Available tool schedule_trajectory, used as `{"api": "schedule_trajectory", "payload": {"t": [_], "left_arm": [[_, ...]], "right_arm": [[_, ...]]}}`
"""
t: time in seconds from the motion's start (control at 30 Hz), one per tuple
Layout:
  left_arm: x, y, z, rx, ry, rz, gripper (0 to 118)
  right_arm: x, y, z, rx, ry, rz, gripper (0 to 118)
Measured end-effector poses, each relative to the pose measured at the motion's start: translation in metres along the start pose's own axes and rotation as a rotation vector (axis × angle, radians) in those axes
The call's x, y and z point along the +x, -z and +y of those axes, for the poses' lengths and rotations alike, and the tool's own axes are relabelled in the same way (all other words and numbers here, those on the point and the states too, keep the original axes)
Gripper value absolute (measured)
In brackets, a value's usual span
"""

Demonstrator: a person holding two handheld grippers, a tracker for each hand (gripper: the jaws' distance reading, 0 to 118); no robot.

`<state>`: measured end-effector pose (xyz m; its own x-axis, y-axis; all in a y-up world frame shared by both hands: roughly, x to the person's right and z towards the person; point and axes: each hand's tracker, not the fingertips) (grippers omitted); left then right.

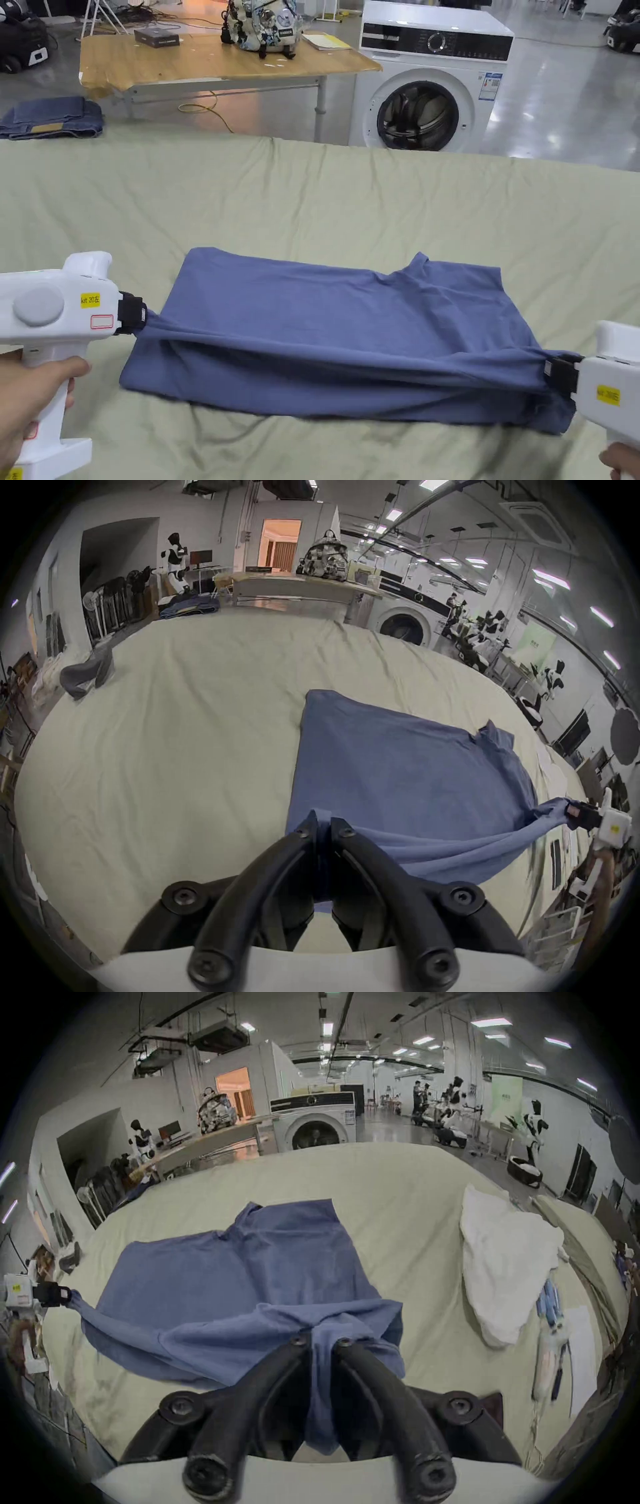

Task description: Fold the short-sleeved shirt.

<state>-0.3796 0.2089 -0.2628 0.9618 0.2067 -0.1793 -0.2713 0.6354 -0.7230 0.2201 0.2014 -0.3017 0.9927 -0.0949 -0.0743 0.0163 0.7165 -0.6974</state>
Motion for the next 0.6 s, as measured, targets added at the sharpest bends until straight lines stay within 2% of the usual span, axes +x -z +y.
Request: {"api": "schedule_trajectory", "payload": {"t": [0.3,0.43,0.5,0.57,0.6], "left_arm": [[0.001,0.067,0.016,-0.101,-0.021,0.06,1],[0.003,0.078,0.014,-0.117,-0.025,0.068,1],[0.006,0.079,0.015,-0.115,-0.017,0.071,3],[0.009,0.075,0.016,-0.099,0.001,0.074,19],[0.01,0.072,0.017,-0.086,0.007,0.082,29]], "right_arm": [[-0.009,0.088,0.023,-0.1,-0.03,-0.043,6],[-0.011,0.105,0.021,-0.124,-0.048,-0.052,8],[-0.011,0.109,0.021,-0.131,-0.053,-0.059,15],[-0.015,0.103,0.022,-0.111,-0.067,-0.078,32],[-0.016,0.098,0.023,-0.087,-0.071,-0.087,44]]}}
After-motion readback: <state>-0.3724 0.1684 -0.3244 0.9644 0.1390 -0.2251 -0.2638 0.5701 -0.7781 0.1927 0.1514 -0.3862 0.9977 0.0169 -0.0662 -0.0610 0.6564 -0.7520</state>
